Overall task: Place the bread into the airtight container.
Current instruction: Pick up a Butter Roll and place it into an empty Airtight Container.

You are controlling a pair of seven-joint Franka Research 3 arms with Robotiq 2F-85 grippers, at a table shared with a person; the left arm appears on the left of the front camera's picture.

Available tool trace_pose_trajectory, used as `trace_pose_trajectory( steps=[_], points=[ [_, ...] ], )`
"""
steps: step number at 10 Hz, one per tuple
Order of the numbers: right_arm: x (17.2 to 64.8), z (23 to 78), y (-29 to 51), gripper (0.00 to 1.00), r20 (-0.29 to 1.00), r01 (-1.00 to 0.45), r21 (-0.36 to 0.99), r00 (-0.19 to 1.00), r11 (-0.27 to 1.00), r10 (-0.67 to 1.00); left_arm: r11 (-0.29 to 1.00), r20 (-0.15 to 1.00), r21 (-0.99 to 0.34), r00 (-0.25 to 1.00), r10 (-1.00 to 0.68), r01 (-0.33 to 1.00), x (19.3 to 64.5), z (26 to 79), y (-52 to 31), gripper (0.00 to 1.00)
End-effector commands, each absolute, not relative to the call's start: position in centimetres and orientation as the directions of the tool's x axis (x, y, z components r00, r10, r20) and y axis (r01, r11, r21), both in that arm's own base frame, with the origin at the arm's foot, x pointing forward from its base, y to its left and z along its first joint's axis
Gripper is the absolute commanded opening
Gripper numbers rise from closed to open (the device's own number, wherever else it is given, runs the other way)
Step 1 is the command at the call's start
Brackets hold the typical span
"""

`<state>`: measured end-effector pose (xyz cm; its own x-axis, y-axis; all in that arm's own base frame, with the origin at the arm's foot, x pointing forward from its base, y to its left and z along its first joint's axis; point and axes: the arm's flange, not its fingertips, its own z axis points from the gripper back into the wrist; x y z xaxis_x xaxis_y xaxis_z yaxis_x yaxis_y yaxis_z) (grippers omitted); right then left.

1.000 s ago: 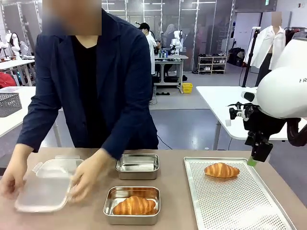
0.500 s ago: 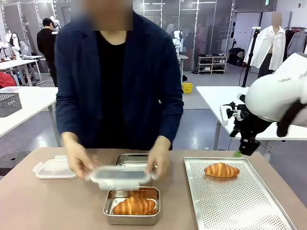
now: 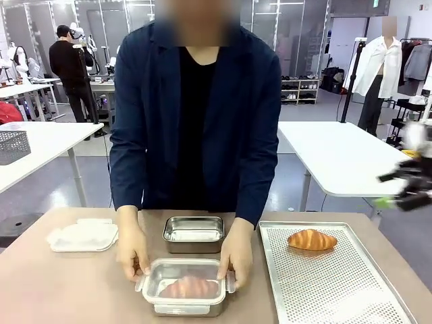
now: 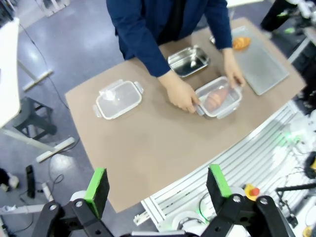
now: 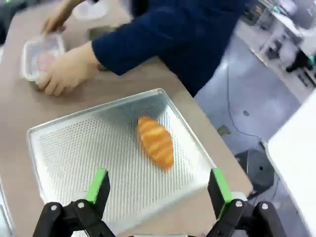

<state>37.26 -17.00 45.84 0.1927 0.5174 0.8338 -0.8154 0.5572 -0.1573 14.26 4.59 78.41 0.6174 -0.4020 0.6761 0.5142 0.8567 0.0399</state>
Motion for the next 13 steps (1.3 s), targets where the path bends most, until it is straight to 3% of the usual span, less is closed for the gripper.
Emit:
trace_pose_trajectory(
  steps=[1,3,5,6,13],
  points=[
    [32.1,42.5,-23.5,1.00,0.907,-0.735,-0.097,0.213,0.672,0.364,0.847,0.672,0.048,0.610,-0.419,0.529,13.9,78.7,4.6,1.00],
    [27.7,39.3,-26.2,1.00,0.951,-0.651,-0.056,0.196,0.757,0.239,0.847,0.672,0.048,0.610,-0.419,0.529,13.9,78.7,4.6,1.00],
    [26.4,37.4,-26.6,1.00,0.947,-0.637,-0.034,0.227,0.770,0.229,0.847,0.672,0.048,0.610,-0.419,0.529,13.9,78.7,4.6,1.00],
    [25.5,39.5,-27.6,1.00,0.946,-0.630,-0.025,0.236,0.776,0.222,0.847,0.672,0.048,0.610,-0.419,0.529,13.9,78.7,4.6,1.00],
    [25.5,39.5,-27.6,1.00,0.946,-0.630,-0.025,0.236,0.776,0.222,0.847,0.672,0.048,0.610,-0.419,0.529,13.9,78.7,4.6,1.00]
  ],
)
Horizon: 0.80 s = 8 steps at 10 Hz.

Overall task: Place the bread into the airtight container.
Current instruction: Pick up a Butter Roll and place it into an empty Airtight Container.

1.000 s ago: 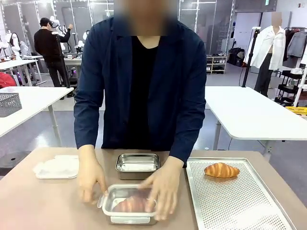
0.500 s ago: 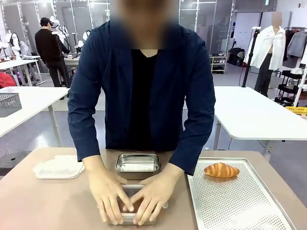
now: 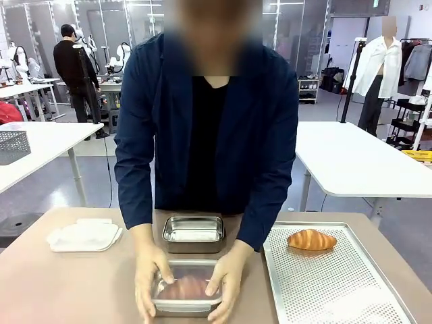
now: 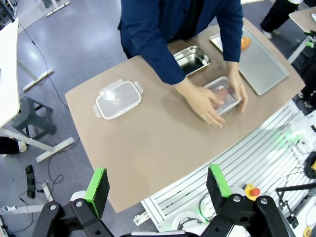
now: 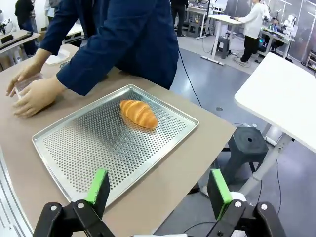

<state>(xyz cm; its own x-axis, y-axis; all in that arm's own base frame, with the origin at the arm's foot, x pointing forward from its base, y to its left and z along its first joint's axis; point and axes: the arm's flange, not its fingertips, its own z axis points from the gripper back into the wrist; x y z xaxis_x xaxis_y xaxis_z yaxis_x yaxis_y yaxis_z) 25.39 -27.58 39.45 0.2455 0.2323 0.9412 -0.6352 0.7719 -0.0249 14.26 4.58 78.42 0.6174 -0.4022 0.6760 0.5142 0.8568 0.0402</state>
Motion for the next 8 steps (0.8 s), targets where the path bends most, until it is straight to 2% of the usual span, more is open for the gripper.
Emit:
trace_pose_trajectory(
  steps=[1,6,8],
  points=[
    [25.5,39.5,-27.6,1.00,0.946,-0.630,-0.025,0.236,0.776,0.222,0.847,0.672,0.048,0.610,-0.419,0.529,13.9,78.7,4.6,1.00],
    [25.4,39.4,-27.6,1.00,0.941,-0.634,-0.024,0.247,0.773,0.232,0.847,0.672,0.048,0.610,-0.419,0.529,13.9,78.7,4.6,1.00],
    [27.4,45.0,-23.6,1.00,0.900,-0.745,-0.146,0.173,0.651,0.400,0.847,0.672,0.048,0.610,-0.419,0.529,13.9,78.7,4.6,1.00]
  ],
)
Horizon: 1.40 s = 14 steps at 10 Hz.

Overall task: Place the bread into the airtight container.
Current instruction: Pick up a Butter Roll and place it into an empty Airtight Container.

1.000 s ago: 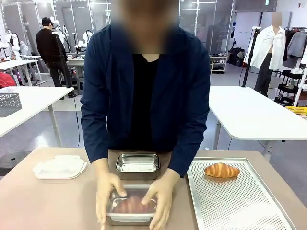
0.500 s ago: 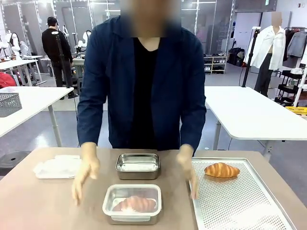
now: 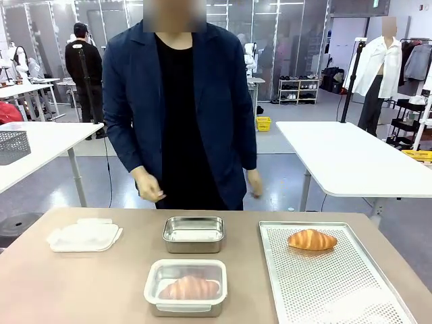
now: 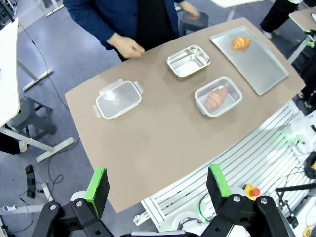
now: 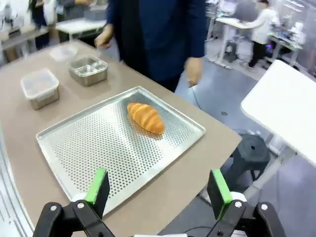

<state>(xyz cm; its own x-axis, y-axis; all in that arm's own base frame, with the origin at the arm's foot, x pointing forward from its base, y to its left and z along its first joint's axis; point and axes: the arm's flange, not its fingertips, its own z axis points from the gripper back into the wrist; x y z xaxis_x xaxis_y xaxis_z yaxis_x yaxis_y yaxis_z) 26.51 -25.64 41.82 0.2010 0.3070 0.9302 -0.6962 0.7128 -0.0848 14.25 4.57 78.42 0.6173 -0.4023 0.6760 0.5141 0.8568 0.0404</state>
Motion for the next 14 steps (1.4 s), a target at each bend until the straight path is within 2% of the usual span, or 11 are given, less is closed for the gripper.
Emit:
trace_pose_trajectory(
  steps=[1,4,7,8,10,11,12,14],
  points=[
    [30.6,48.5,-20.3,1.00,0.849,-0.803,-0.194,0.150,0.563,0.507,0.847,0.672,0.048,0.610,-0.419,0.529,13.9,78.7,4.6,1.00],
    [39.9,53.3,-10.5,1.00,0.659,-0.923,-0.204,0.117,0.326,0.743,0.847,0.672,0.048,0.610,-0.419,0.529,13.9,78.7,4.6,1.00],
    [45.0,52.0,-2.1,1.00,0.485,-0.968,-0.166,0.084,0.186,0.871,0.847,0.672,0.048,0.610,-0.419,0.529,13.9,78.7,4.6,1.00],
    [46.4,50.7,0.0,1.00,0.419,-0.974,-0.158,0.082,0.161,0.904,0.847,0.672,0.048,0.610,-0.419,0.529,13.9,78.7,4.6,1.00],
    [48.3,47.4,2.8,1.00,0.221,-0.958,-0.236,0.108,0.161,0.969,0.847,0.672,0.048,0.610,-0.419,0.529,13.9,78.7,4.6,1.00],
    [49.1,45.9,3.8,1.00,0.231,-0.962,-0.228,0.098,0.152,0.968,0.847,0.672,0.048,0.610,-0.419,0.529,13.9,78.7,4.6,1.00],
    [50.1,44.1,4.2,1.00,0.171,-0.949,-0.268,0.123,0.167,0.978,0.847,0.672,0.048,0.610,-0.419,0.529,13.9,78.7,4.6,1.00],
    [52.9,39.7,4.5,1.00,0.149,-0.950,-0.267,0.126,0.163,0.981,0.847,0.672,0.048,0.610,-0.419,0.529,13.9,78.7,4.6,1.00]
  ],
)
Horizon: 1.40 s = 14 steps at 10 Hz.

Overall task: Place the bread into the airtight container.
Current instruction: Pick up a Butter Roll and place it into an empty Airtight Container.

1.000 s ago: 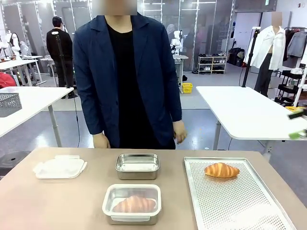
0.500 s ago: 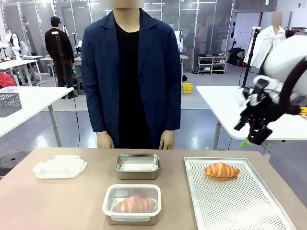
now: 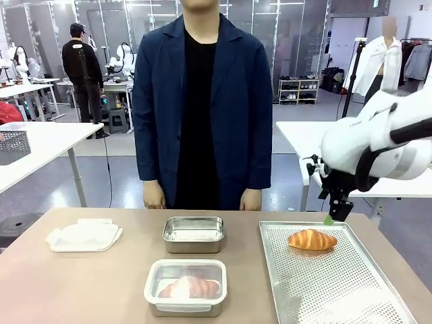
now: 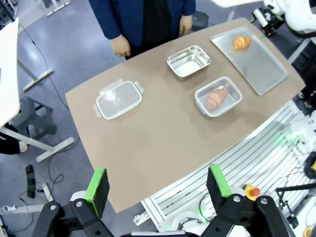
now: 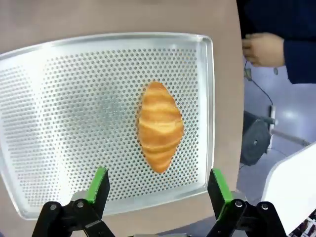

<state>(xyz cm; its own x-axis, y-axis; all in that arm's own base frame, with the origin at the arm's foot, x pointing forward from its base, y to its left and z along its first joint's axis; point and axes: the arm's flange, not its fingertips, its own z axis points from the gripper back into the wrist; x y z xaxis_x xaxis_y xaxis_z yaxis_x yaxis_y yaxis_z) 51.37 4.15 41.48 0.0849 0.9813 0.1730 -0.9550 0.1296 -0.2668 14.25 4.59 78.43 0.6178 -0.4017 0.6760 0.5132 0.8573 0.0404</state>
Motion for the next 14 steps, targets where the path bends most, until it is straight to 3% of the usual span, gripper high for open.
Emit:
trace_pose_trajectory(
  steps=[1,7,14],
  points=[
    [53.8,38.4,4.8,1.00,0.149,-0.950,-0.276,0.109,0.147,0.983,0.847,0.672,0.048,0.610,-0.419,0.529,13.9,78.7,4.6,1.00],
    [57.0,34.7,6.8,1.00,0.146,-0.972,-0.214,0.068,0.098,0.987,0.847,0.672,0.048,0.610,-0.419,0.529,13.9,78.7,4.6,1.00],
    [56.1,31.9,6.1,1.00,0.119,-0.977,-0.179,0.096,0.116,0.988,0.847,0.672,0.048,0.610,-0.419,0.529,13.9,78.7,4.6,1.00]
  ],
)
